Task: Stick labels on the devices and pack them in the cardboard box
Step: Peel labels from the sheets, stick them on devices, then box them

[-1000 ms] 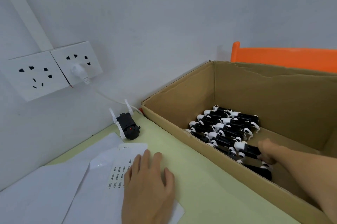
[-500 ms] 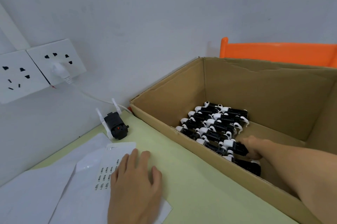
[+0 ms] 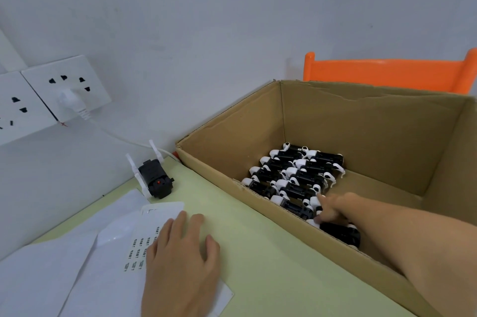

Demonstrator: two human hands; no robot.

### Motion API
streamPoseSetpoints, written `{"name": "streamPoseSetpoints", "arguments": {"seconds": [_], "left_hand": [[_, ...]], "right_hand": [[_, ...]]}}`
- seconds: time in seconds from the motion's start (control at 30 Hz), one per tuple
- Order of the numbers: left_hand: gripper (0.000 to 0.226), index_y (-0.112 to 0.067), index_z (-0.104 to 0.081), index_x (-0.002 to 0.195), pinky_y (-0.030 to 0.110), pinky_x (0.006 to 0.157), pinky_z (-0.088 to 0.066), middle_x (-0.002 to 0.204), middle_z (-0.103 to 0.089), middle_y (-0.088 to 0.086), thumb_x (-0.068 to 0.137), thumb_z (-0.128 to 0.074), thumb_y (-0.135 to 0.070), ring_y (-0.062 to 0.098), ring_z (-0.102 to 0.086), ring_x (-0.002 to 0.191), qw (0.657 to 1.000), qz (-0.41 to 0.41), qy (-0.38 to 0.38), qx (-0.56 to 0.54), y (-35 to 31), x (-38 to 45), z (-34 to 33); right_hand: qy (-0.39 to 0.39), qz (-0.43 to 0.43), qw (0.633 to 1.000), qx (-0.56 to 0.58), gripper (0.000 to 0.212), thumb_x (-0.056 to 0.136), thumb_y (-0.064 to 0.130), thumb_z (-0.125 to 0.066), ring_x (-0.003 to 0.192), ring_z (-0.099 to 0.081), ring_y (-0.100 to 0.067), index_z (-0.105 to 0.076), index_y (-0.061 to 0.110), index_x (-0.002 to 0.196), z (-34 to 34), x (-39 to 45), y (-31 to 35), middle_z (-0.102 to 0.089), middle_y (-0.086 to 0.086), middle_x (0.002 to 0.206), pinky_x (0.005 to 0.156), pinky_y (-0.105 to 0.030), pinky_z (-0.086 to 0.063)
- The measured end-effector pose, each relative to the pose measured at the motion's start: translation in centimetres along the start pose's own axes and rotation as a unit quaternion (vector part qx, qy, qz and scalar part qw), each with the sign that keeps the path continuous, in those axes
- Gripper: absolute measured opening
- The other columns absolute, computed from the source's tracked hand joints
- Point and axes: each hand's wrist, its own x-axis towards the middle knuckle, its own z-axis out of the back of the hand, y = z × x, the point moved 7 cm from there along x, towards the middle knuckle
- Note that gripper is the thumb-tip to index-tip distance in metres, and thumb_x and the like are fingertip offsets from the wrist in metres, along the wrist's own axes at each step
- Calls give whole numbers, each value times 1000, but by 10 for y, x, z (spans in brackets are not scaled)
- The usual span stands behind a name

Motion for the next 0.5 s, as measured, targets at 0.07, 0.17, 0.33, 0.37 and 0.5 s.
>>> {"name": "streamPoseSetpoints", "arguments": {"seconds": [0.07,0.17,0.33,0.37,0.5], "left_hand": [[42,-45,-29,141,33,119,-16,160,-20,-16,99,-31,-45,9,-12,148,1000,-1,0,1,-1,-1,0],[42,-45,-29,142,32,119,-16,160,-19,-16,99,-31,-44,9,-12,149,1000,-2,-1,3,-2,0,0],[42,-45,-30,141,33,118,-16,159,-21,-15,99,-31,-45,10,-13,148,1000,0,2,0,-1,0,-1],[43,-45,-30,141,33,118,-17,159,-21,-15,98,-30,-45,10,-13,148,1000,0,3,-3,0,0,-2],[44,-43,-32,141,35,118,-18,159,-23,-14,97,-30,-45,11,-14,148,1000,-5,6,-9,2,3,-5]], "right_hand": [[3,-4,1000,-5,98,92,59,-53,144,-32,-33,4,15,159,-1,1,-1,-24,-14,161,112,-40,-36],[6,-1,1000,-4,96,93,60,-50,146,-30,-33,6,18,159,-2,1,-4,-21,-14,162,114,-42,-33],[4,21,1000,5,83,96,59,-45,147,-27,-33,-11,15,158,2,0,5,-21,-15,161,115,-41,-30],[-4,25,1000,7,78,97,57,-47,144,-32,-32,-20,13,155,4,0,6,-27,-16,158,113,-41,-33],[-21,39,999,27,72,99,53,-46,146,-29,-30,-25,12,155,12,0,6,-27,-15,161,118,-40,-29]]}}
